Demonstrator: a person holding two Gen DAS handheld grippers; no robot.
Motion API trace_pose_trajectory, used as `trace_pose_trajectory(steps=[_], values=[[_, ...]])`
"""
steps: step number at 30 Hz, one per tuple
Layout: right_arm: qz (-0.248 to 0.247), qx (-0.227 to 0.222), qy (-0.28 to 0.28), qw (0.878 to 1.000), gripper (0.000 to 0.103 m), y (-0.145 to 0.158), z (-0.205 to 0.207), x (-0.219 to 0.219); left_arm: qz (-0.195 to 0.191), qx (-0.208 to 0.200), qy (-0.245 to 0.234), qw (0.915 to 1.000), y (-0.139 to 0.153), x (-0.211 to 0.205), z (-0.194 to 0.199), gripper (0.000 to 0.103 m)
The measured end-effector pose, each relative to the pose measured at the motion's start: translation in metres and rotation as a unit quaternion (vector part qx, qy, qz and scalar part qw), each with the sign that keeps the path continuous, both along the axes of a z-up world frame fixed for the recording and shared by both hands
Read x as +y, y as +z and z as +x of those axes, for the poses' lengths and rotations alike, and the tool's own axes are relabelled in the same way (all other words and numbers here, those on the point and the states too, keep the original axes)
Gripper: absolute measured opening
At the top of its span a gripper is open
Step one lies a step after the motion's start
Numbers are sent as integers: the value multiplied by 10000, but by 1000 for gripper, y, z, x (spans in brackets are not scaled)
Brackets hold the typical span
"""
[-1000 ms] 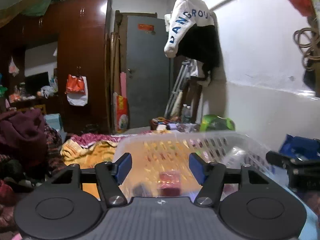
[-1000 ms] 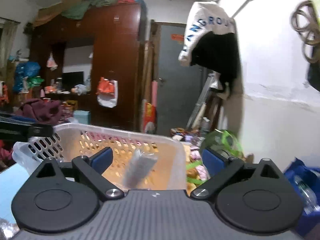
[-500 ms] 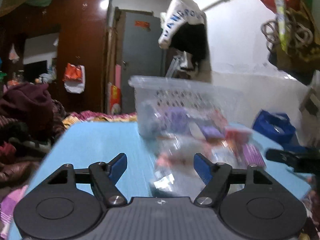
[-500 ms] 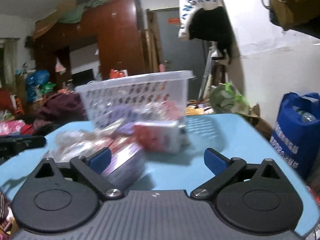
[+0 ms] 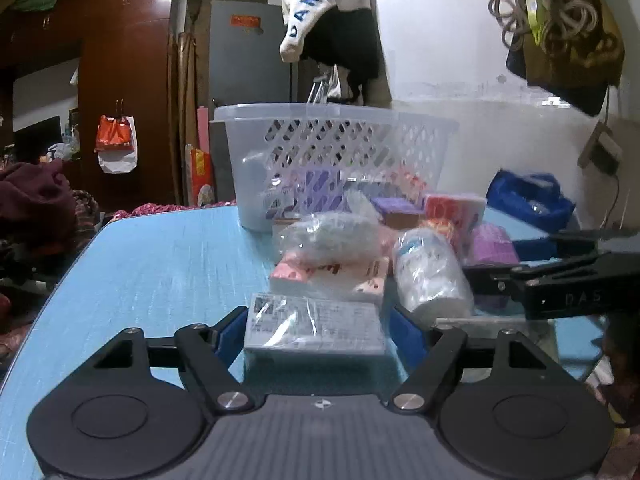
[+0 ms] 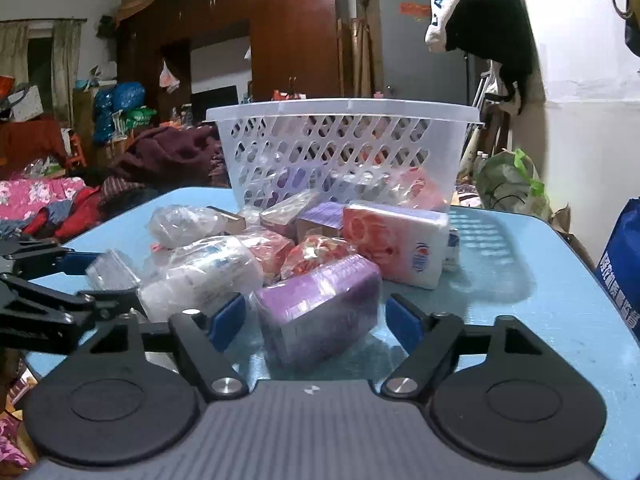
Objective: Organize objects
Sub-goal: 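Grasp the clear-wrapped white box with the left tool while the right tool grasps a purple box, then carry both boxes over the white basket and open both tools to drop them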
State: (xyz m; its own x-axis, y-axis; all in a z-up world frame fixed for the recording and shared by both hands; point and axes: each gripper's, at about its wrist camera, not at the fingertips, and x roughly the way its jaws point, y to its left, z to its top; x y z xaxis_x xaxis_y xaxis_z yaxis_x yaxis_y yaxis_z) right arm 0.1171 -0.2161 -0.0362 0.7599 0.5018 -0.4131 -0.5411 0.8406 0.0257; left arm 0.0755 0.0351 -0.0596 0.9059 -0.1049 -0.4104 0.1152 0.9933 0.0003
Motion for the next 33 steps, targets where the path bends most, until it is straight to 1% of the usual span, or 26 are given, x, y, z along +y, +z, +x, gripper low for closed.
trace_pose_trajectory(steps=[4, 5, 6, 10, 17, 23, 29, 33], values=[[-37, 75, 37, 10000, 72, -2, 1, -1, 98, -51, 1, 9999, 0, -2, -3, 79], [-36, 63, 25, 10000, 70, -2, 0, -2, 120, -75, 10, 9999, -1, -3, -4, 73], [-30, 57, 18, 10000, 69, -2, 0, -3, 124, -92, 18, 9999, -1, -3, -5, 71], [108, 27, -30, 9999, 69, -2, -2, -12, -41, -200, 36, 9998, 3, 2, -10, 70], [255, -198, -205, 9993, 69, 4, -9, -31, -185, -374, 174, 9990, 11, 12, -17, 70], [466, -170, -410, 9979, 68, 4, -3, -47, -374, -492, 249, 9978, 13, 19, -18, 70], [602, -424, -521, 9959, 68, 11, -9, -53, -462, -681, 375, 9959, 19, 22, -22, 70], [685, -612, -538, 9943, 68, 20, -12, -56, -600, -822, 428, 9939, 26, 27, -23, 70]])
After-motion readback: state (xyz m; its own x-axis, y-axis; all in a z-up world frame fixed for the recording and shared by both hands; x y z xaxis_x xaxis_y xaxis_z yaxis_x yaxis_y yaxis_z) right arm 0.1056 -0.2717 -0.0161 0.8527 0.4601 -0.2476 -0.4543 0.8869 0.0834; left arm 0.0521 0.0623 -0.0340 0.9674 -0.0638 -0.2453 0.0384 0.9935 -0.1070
